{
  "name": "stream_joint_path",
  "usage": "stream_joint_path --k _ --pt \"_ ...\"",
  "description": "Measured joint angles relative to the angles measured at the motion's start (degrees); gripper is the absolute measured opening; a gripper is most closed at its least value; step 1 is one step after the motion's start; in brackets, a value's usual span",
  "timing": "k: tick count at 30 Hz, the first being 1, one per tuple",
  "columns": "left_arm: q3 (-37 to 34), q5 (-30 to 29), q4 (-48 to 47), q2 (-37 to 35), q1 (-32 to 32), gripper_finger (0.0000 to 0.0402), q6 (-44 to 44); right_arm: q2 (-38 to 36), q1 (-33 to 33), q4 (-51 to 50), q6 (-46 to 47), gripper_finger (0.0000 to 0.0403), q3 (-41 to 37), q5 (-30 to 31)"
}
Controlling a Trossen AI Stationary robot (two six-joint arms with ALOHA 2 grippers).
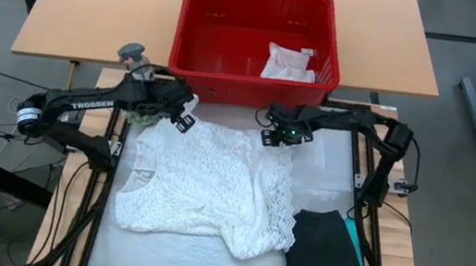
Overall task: Fold Laundry from Bin
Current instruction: Fold the white t-shirt
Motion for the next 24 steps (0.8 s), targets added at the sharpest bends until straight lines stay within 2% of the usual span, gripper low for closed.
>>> stream_joint_path --k 2,4,6,10,11,13,18,24 --pt "-0.41 0.12 0.62 -0.04 0.00 0.0000 0.14 0.68 -0.10 0.00 -0.02 0.0236 0.13 -0.31" --pt "-0.88 0.19 0.39 -0.05 0.00 0.0000 -0.02 1.07 -0.13 -0.06 -0.24 0.0214 0.20 -0.33" --pt "-1.15 0.23 0.47 -0.05 0.00 0.0000 -0.11 0.97 -0.07 -0.23 -0.64 0.0167 0.15 0.07" --pt "-1.20 -0.41 0.50 -0.05 0.00 0.0000 1.09 -0.73 -0.35 -0.49 -3.22 0.0037 0.05 1.28" --pt "-1.20 -1.06 0.46 -0.12 0.00 0.0000 1.44 -1.38 -0.55 -1.02 -4.17 0.0025 0.30 1.51" --pt "-1.20 -1.80 0.48 -0.69 0.02 0.0000 1.80 -3.18 -0.96 -2.93 -4.13 0.0025 1.36 3.46" --pt "-1.20 -5.84 0.56 -4.90 0.00 0.0000 1.72 -11.18 -0.94 -9.20 -4.48 0.0023 3.57 14.72" --pt "-1.16 -8.62 3.15 -10.05 0.01 0.0000 1.09 -17.64 -0.44 -10.14 -5.94 0.0023 3.63 19.70"
